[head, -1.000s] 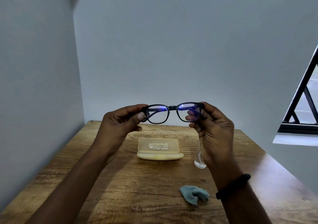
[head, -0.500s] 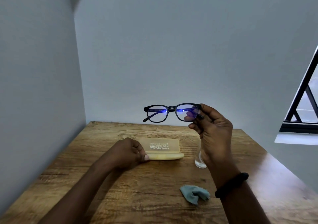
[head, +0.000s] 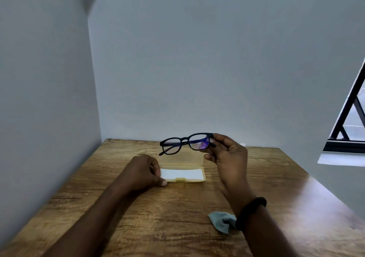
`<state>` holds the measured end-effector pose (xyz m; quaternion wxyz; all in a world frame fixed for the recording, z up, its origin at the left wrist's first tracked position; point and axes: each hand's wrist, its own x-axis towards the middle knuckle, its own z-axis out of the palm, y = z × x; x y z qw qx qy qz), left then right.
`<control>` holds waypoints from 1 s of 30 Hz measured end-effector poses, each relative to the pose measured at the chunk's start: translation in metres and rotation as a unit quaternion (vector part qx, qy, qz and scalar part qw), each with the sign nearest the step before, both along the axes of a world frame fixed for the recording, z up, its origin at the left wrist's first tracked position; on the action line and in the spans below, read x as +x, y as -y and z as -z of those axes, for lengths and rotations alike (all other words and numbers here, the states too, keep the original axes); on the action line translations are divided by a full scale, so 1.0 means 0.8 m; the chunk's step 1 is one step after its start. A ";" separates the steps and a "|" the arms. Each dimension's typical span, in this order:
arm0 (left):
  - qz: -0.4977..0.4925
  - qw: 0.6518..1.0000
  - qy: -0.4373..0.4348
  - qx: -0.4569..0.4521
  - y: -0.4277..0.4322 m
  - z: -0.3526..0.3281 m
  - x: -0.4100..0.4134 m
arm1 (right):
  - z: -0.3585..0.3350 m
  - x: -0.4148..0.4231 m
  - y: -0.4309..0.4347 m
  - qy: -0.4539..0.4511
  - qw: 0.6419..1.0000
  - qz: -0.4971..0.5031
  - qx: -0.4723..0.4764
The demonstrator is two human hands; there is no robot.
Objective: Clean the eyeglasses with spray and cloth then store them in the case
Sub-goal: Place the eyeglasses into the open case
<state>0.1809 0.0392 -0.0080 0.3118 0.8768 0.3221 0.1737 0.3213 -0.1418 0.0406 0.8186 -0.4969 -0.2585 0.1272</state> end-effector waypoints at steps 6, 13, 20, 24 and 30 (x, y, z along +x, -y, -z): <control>-0.007 1.000 0.020 0.011 -0.006 0.003 -0.005 | 0.034 0.000 -0.021 -0.067 0.997 -0.005 -0.038; 0.022 0.999 0.029 0.002 -0.020 0.010 -0.005 | 0.055 0.001 -0.033 -0.100 0.988 0.002 -0.117; 0.039 0.999 0.027 0.014 -0.023 0.013 -0.004 | 0.068 0.007 -0.037 -0.102 0.982 0.024 -0.158; 0.042 0.999 0.029 0.014 -0.024 0.015 -0.003 | 0.078 0.009 -0.042 -0.029 0.970 0.072 -0.230; 0.038 0.999 0.020 0.024 -0.026 0.014 -0.003 | 0.080 0.008 -0.033 0.330 0.828 0.168 -0.420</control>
